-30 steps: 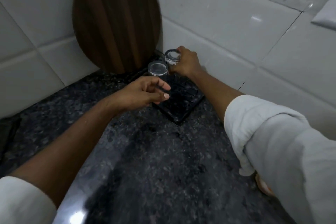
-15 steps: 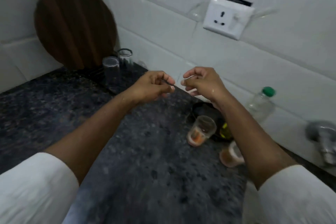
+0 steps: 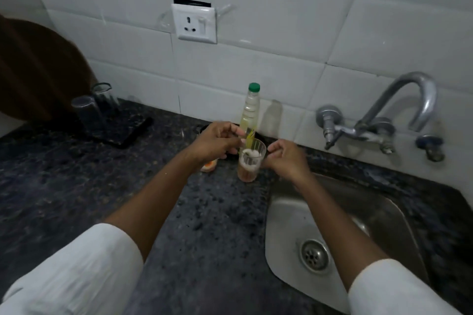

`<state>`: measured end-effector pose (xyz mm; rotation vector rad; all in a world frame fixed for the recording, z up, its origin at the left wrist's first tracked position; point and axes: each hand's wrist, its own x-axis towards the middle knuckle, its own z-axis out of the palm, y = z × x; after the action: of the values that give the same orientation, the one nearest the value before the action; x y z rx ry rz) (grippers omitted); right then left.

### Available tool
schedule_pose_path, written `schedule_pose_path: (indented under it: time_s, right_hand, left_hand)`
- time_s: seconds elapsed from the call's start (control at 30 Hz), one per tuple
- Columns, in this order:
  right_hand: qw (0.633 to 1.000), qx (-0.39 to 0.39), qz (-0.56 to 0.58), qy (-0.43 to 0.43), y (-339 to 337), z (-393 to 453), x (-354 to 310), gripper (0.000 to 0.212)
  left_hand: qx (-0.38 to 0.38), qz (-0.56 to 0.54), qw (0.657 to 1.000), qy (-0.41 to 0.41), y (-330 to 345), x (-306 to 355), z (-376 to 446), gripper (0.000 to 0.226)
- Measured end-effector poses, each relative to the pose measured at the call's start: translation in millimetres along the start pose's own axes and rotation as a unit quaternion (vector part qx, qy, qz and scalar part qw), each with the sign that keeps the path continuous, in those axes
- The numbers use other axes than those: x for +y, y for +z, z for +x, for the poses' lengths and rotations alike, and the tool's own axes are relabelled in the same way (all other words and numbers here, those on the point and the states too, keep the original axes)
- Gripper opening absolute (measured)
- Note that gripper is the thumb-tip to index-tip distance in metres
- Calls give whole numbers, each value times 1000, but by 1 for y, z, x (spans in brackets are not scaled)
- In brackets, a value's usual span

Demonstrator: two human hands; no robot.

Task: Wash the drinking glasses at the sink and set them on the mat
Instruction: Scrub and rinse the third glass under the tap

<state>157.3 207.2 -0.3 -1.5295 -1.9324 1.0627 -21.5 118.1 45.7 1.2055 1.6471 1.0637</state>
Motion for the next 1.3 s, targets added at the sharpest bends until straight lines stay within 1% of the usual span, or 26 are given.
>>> schedule_pose_path:
  time_s: [0.07,0.1,0.13,0.17,0.23,0.3,0.37,0.47,0.57,0.6,0.67,0.73,0.8,0.87,1.0,1.1,1.2,1.3]
  right_hand:
    - [1000,-9,6,23,19,1,18,72]
    - [1000,-12,6,17,29,-1,22,85]
    - [1000,7,14,17,43,9,29,86]
    - [999,36,27,15,57,16,33,82]
    - [995,77,66,1,74,12,31,71]
    - [987,120,107,10,90,20,27,64]
    - [981,150,123,10,99,22,28,58]
    - [977,174,123,6,86,12,43,58]
    - [972,208,109,7,46,-9,64,55]
    - [970,225,94,11,30,-15,74,55]
    - [965,255,64,25,-1,-28,93,54]
    - [960,274,45,45,-29,-37,109,54]
    - [956,286,30,63,-52,-43,123,56]
    - [953,290,34,75,-69,-44,133,57]
    - [959,272,36,76,-102,-42,150,63]
    - [959,274,42,62,-114,-39,155,65]
    - [956,279,65,59,-119,-37,160,64]
    - [958,273,68,52,-120,-36,162,66]
  left_hand:
    - [0,-2,1000,-2,2,-4,7,16]
    - [3,-4,1000,0,1,-5,7,15]
    - [-11,-1,1000,-2,0,-7,20,14]
    - [-22,7,1000,-3,-1,-11,33,13]
    - [-15,8,1000,1,-4,-13,33,11]
    - [-22,7,1000,6,-7,-16,46,10]
    - [-34,17,999,8,-6,-20,58,10]
    - [-52,7,998,22,10,-17,75,11]
    - [-62,40,996,45,49,-9,96,10]
    - [-53,70,994,59,67,-7,103,16]
    - [-52,149,983,92,103,0,113,38]
    - [-68,241,960,123,138,7,116,55]
    - [-56,306,941,137,170,16,116,57]
    - [-18,345,927,146,190,23,120,59]
    - [77,361,922,122,220,38,123,62]
    - [106,381,910,123,225,36,122,59]
    - [114,368,915,122,227,34,121,60]
    - [120,319,934,110,232,32,122,55]
